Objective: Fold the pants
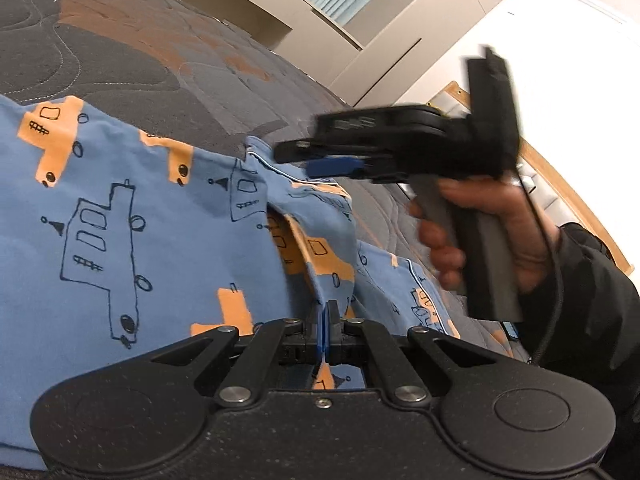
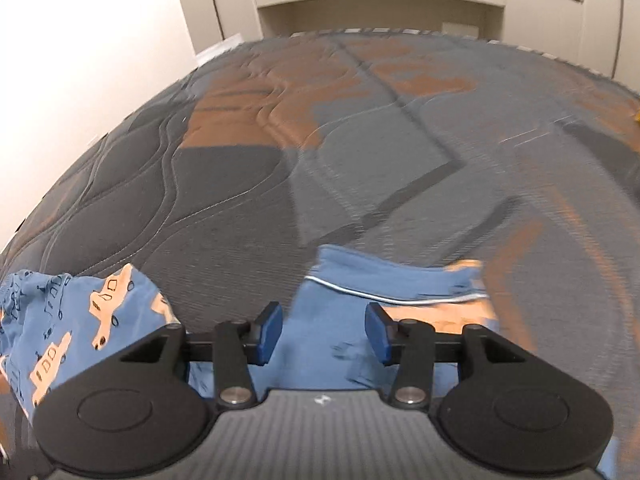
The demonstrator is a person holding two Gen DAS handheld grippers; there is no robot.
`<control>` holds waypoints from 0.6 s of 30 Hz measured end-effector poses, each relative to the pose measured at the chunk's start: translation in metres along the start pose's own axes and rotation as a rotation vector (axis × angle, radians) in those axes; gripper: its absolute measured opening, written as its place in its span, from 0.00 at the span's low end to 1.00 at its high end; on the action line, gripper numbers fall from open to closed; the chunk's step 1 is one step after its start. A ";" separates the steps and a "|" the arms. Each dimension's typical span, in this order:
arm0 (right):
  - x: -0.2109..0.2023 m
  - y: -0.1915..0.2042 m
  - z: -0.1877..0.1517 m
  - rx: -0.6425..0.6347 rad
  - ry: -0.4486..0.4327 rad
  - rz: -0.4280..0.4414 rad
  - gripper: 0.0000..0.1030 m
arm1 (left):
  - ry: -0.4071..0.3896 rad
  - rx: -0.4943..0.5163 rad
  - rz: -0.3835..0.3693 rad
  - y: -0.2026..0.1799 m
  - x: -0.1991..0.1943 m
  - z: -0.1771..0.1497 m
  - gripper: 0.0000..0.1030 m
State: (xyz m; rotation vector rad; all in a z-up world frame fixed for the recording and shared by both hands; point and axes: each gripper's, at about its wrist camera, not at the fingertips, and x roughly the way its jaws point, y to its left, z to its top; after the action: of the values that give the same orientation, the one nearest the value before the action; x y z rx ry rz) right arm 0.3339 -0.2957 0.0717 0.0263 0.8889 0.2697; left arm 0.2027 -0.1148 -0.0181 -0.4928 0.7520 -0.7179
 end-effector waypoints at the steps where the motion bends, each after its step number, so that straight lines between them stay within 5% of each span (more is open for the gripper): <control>1: 0.007 0.005 -0.001 -0.005 0.009 -0.004 0.50 | -0.004 0.001 0.003 0.000 0.000 0.000 0.00; 7: 0.048 0.023 0.007 0.005 0.060 -0.098 0.54 | 0.008 -0.001 -0.007 -0.003 0.002 -0.005 0.00; 9: 0.055 0.022 0.004 0.025 0.052 -0.103 0.43 | 0.007 0.002 -0.006 -0.004 0.004 -0.004 0.00; 10: 0.054 0.021 0.003 0.020 0.033 -0.113 0.16 | 0.006 0.005 -0.004 -0.005 0.003 -0.004 0.00; 11: 0.051 0.020 0.002 0.019 0.015 -0.127 0.03 | 0.005 0.010 -0.001 -0.007 0.004 -0.004 0.00; 18: -0.026 -0.027 -0.019 0.156 -0.198 -0.074 0.02 | -0.009 0.103 0.014 -0.025 -0.011 0.001 0.00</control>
State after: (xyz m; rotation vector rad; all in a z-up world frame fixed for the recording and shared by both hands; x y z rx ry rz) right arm 0.3095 -0.3300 0.0755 0.1621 0.7109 0.1259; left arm 0.1874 -0.1237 0.0030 -0.3968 0.7060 -0.7369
